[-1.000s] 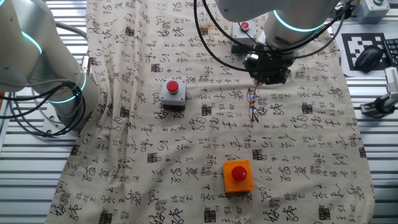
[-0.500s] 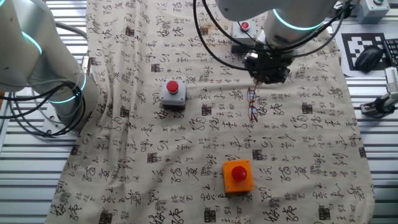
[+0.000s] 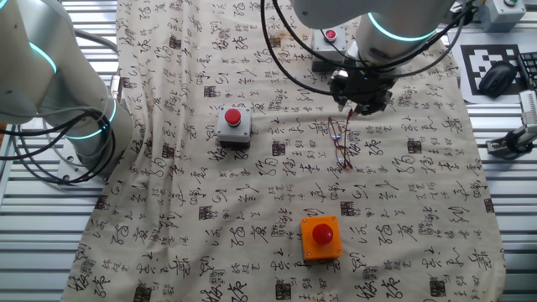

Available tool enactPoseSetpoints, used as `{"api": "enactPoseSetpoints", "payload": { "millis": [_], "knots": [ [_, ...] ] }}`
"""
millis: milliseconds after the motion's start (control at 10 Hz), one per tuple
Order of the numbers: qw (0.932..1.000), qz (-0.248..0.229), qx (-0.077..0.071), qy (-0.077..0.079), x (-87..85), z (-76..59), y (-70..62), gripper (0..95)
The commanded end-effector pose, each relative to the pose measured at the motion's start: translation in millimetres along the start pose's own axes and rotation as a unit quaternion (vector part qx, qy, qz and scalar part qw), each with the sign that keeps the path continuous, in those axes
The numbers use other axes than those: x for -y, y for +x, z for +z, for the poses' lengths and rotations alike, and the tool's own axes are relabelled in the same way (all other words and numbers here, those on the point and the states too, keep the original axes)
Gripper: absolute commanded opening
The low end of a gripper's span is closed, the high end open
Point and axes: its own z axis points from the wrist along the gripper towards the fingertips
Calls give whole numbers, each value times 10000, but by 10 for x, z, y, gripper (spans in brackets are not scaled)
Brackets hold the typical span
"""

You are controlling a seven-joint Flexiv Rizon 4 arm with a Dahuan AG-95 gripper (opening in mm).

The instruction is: Unfold the leg of the glasses (with one hand)

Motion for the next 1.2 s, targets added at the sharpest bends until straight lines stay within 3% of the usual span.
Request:
{"api": "enactPoseSetpoints", "payload": {
  "millis": [100, 500, 600, 1200],
  "knots": [
    [10000, 12, -17, 2, -4, -13, -11, 190],
    [9999, 72, -75, 17, -29, -74, -121, 190],
    [9999, 132, -75, 19, -59, -54, -148, 0],
    [9997, 230, -86, 32, -108, -19, -221, 0]
  ]
}}
